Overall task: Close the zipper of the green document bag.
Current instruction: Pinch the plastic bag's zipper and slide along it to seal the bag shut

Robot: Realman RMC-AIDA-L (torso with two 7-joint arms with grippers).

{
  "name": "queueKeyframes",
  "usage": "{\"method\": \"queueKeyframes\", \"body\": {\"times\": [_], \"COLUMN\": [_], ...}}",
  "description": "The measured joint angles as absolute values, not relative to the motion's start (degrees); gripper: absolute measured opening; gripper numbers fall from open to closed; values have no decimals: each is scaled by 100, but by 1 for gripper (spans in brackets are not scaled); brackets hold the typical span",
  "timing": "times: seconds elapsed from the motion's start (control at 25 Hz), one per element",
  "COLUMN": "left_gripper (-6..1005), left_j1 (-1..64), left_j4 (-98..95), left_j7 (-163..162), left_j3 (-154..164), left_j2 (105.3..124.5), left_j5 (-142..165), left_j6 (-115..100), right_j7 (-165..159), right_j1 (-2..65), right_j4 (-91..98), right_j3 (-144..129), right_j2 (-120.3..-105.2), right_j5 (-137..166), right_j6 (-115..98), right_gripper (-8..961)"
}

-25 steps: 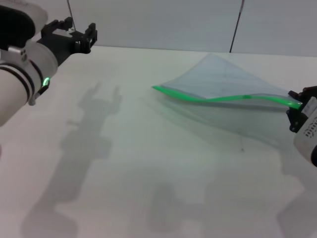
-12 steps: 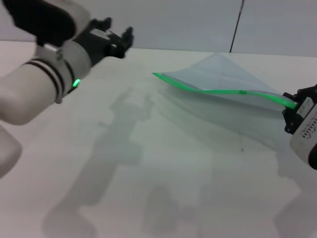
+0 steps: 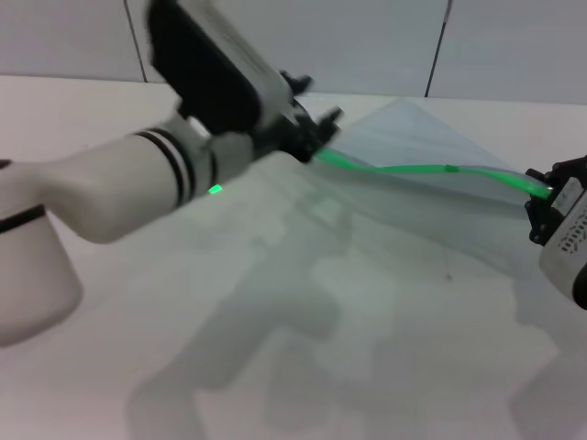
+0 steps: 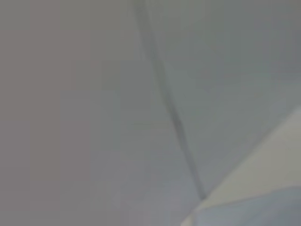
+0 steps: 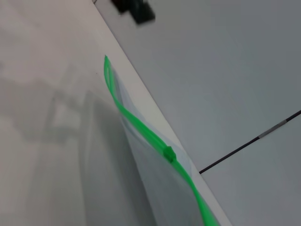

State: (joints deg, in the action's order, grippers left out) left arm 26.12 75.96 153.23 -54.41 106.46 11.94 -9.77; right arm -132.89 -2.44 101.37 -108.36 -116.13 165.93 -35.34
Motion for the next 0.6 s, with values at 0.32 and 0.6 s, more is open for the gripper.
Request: {"method": "queueKeyframes", "body": {"times": [0.32,0.6], "left_gripper": [509,510], "left_j1": [2975,2955], "left_j4": [7557,7494], "left_j7": [15791,15800], "left_j3": [-4684,-4682], "left_j2": [10483,10549], "left_j5": [1539,1888], "left_j6": [-879,-424], "right_j7": [-13289,-13305], "right_j1": [-185,-184], "right_j4": [10086,10081], "right_j3": [-10823,-10809], "right_j2": [-11610,-11618], "right_j5": [16587,16563], "right_j6": [-3534,-3533], "right_gripper": [52,54]}}
